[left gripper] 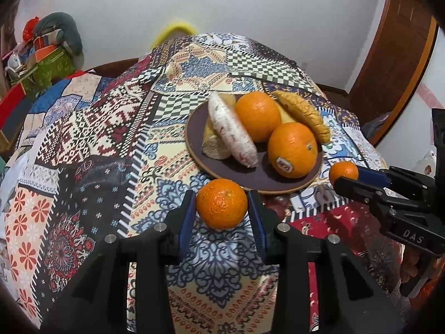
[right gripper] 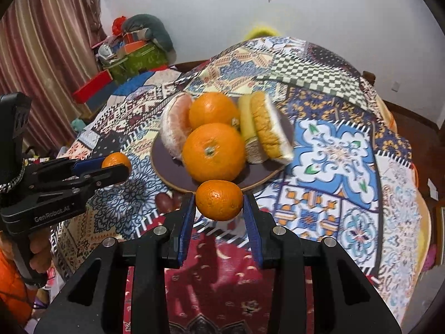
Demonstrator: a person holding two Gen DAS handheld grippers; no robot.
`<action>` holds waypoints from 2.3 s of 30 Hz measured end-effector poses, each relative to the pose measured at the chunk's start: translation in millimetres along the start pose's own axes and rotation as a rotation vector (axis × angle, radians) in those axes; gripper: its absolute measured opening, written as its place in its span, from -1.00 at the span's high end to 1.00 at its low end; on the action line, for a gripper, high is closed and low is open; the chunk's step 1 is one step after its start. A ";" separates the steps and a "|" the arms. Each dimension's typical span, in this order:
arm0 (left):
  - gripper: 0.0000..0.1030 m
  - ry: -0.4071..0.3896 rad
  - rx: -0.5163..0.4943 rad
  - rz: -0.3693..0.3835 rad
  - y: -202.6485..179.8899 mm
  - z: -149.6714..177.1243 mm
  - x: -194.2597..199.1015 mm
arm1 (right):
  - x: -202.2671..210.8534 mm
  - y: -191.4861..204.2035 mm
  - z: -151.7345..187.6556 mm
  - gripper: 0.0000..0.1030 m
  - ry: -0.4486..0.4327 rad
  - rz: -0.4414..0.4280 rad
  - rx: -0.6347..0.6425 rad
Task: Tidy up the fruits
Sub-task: 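Set the left tool's small orange on the plate rim while the right tool sets its orange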
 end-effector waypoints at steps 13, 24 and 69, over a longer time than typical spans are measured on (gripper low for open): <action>0.27 0.011 -0.007 0.020 -8.0 -14.3 -17.3 | -12.3 -21.7 -15.0 0.37 -0.012 0.048 -0.010; 0.27 0.021 -0.011 0.023 -9.3 -20.6 -35.3 | -27.4 -26.3 -18.0 0.37 0.003 0.029 -0.027; 0.12 0.039 -0.041 0.038 -34.9 6.3 -10.0 | 5.3 -20.6 -0.8 0.32 0.007 -0.003 -0.011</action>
Point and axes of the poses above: each gripper's, at about its wrist camera, not at the fingertips, and x roughly against the way its jaws point, y to its left, z to its underside, the point moved 6 cm from there along -x, roughly the way its jaws point, and after that the axes turned 3 degrees about y, right-handed, at the moved point
